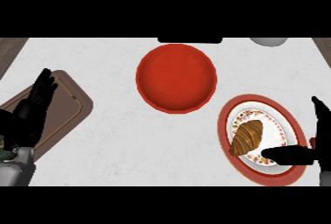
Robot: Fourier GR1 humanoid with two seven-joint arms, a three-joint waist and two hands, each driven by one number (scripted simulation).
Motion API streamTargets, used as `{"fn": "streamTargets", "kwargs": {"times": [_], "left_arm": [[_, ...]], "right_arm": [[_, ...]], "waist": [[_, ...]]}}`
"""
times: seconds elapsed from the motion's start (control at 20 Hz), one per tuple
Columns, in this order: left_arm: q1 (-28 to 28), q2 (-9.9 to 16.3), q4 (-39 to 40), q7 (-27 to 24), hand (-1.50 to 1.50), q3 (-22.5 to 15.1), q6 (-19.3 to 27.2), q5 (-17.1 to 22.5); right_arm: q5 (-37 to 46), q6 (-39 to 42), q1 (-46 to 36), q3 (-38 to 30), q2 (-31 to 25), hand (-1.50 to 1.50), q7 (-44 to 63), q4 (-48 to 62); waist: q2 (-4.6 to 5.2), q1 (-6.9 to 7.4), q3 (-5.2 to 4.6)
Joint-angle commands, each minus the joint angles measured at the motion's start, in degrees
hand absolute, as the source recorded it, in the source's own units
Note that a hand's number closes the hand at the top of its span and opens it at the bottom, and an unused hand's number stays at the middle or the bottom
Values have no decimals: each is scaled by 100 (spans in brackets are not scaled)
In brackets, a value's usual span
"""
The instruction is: Pick the croissant from the plate and place it in the bowl
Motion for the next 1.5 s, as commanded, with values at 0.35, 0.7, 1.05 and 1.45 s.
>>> {"fn": "streamTargets", "kwargs": {"times": [0.35,0.7,1.05,1.45], "left_arm": [[-281,-8,184,122,0,100,-49,6],[-49,-76,301,-187,0,165,-134,-18],[-152,-50,179,37,0,198,-146,-66],[-148,-132,229,-23,0,273,-151,-107]], "right_arm": [[-904,1532,-493,-180,450,-150,1361,867],[52,1729,-827,87,410,-150,1360,1227],[358,1818,-989,117,1267,-150,1359,1656],[743,1890,-1095,-154,1777,-150,1359,2010]], "waist": [[-6,-50,1],[-26,-28,8],[-24,-41,24],[-22,-56,30]]}}
